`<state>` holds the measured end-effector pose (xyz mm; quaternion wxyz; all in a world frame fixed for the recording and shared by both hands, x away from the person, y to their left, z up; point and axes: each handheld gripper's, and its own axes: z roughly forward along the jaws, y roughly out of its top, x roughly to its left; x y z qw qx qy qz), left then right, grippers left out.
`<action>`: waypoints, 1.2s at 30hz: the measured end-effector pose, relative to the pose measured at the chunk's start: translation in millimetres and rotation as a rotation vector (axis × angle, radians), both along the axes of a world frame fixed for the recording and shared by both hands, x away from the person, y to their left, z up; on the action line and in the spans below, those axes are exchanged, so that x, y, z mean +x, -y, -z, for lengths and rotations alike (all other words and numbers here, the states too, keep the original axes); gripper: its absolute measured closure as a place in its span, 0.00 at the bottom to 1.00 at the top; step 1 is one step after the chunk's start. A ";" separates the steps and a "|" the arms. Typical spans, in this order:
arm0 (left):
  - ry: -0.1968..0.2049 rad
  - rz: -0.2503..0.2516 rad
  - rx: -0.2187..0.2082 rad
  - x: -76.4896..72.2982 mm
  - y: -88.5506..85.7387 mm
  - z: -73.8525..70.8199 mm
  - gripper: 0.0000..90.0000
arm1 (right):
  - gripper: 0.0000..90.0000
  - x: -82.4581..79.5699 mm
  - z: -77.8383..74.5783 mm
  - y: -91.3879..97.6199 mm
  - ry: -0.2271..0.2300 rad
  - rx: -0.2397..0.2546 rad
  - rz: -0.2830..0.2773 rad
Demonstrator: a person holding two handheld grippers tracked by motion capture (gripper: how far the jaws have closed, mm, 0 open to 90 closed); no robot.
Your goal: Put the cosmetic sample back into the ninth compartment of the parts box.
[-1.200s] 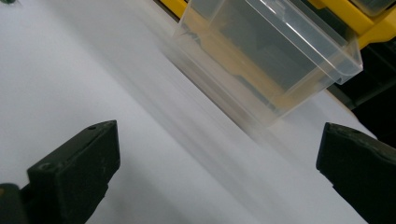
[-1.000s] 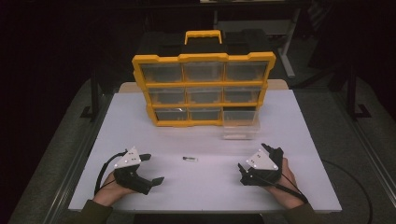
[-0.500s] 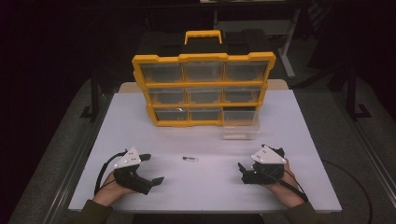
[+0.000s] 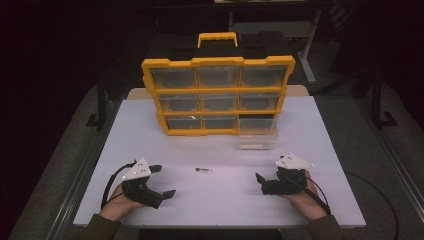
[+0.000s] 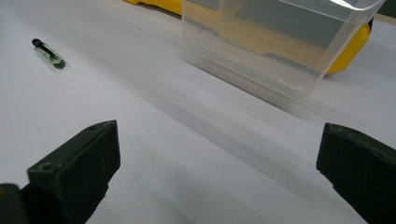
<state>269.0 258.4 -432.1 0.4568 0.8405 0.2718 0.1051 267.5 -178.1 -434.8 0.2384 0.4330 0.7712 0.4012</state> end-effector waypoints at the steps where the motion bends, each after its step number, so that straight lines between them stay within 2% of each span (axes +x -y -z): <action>1: 0.000 -0.001 -0.003 -0.1 0.2 0.1 0.00 | 0.00 0.5 0.2 1.0 0.001 0.005 -0.001; 5: 0.002 0.004 0.000 0.4 0.0 0.0 0.00 | 0.00 1.6 0.2 4.6 -0.013 0.021 -0.004; 9: 0.002 0.006 0.000 0.1 -0.1 -0.3 0.00 | 0.00 0.6 0.7 5.9 -0.005 0.027 -0.020; 12: 0.000 0.009 0.000 0.6 -0.3 -0.1 0.00 | 0.00 -2.5 1.7 7.7 0.007 0.034 -0.062; 14: 0.001 0.010 -0.001 0.3 0.3 0.1 0.00 | 0.00 -3.9 2.6 7.3 -0.005 0.050 -0.085; 17: 0.002 0.012 -0.001 0.1 0.0 -0.9 0.00 | 0.00 -5.1 3.5 7.1 -0.016 0.042 -0.126; 21: 0.003 0.012 -0.012 0.3 -0.1 -1.4 0.00 | 0.00 -11.2 3.8 11.4 -0.019 0.060 -0.138; 28: 0.003 0.038 -0.004 0.9 3.6 -2.0 0.00 | 0.00 -14.3 3.7 22.0 -0.005 0.100 -0.144; 36: -0.007 0.056 -0.001 3.3 8.8 -2.8 0.00 | 0.00 -12.6 6.0 21.1 -0.011 0.082 -0.164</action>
